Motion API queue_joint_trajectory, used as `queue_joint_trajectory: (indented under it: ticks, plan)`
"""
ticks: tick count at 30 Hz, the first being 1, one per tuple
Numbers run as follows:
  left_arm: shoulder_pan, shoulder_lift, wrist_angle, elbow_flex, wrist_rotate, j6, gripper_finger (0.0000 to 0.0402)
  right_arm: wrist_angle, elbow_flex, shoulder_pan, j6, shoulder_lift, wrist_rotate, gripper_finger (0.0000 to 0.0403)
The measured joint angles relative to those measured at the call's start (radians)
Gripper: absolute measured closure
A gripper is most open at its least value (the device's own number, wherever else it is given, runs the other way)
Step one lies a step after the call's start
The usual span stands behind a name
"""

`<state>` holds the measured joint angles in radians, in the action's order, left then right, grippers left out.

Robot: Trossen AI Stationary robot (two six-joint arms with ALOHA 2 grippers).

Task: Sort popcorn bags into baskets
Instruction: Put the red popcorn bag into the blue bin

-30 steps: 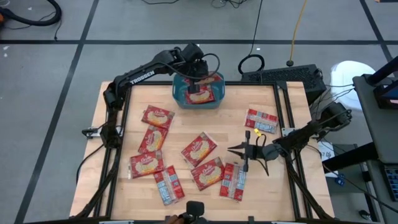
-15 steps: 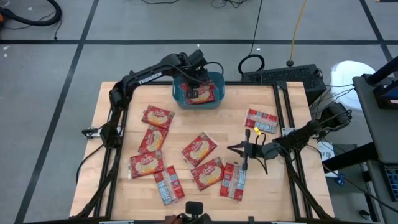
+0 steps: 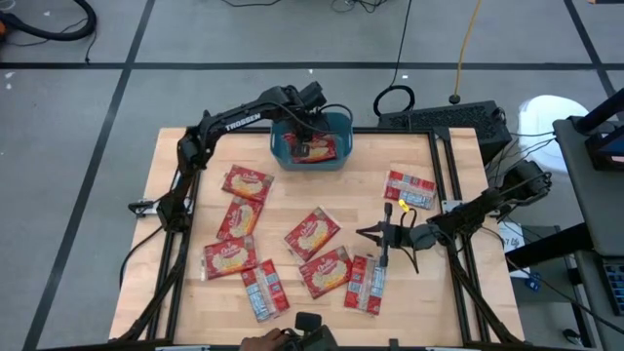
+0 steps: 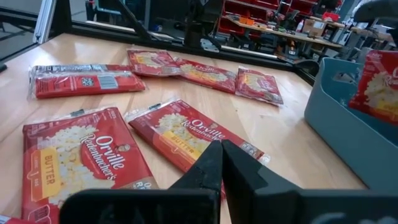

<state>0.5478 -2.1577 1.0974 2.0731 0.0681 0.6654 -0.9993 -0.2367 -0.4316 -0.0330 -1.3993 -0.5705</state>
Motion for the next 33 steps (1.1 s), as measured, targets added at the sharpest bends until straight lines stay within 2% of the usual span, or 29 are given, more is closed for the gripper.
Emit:
queue_joint_trajectory:
  ticks: [4, 17, 21, 28, 33]
  plan:
    - [0.004, -0.022, 0.006, -0.001, 0.010, 0.002, 0.0348, 0.005, 0.000, 0.000, -0.002, 0.000, 0.000, 0.0403]
    - [0.002, -0.063, 0.016, -0.001, 0.008, 0.010, 0.0338, 0.008, -0.001, 0.000, -0.009, 0.000, 0.000, 0.0403]
    - [0.004, -0.063, 0.000, -0.001, -0.012, 0.006, 0.0306, 0.008, -0.001, 0.000, -0.009, 0.000, 0.000, 0.0403]
    - [0.006, -0.068, -0.056, -0.001, -0.063, -0.037, 0.0217, 0.008, -0.001, 0.000, -0.009, 0.000, 0.000, 0.0403]
    - [0.006, -0.068, -0.098, -0.001, -0.075, -0.019, 0.0191, 0.009, -0.001, 0.000, -0.006, 0.000, 0.000, 0.0403]
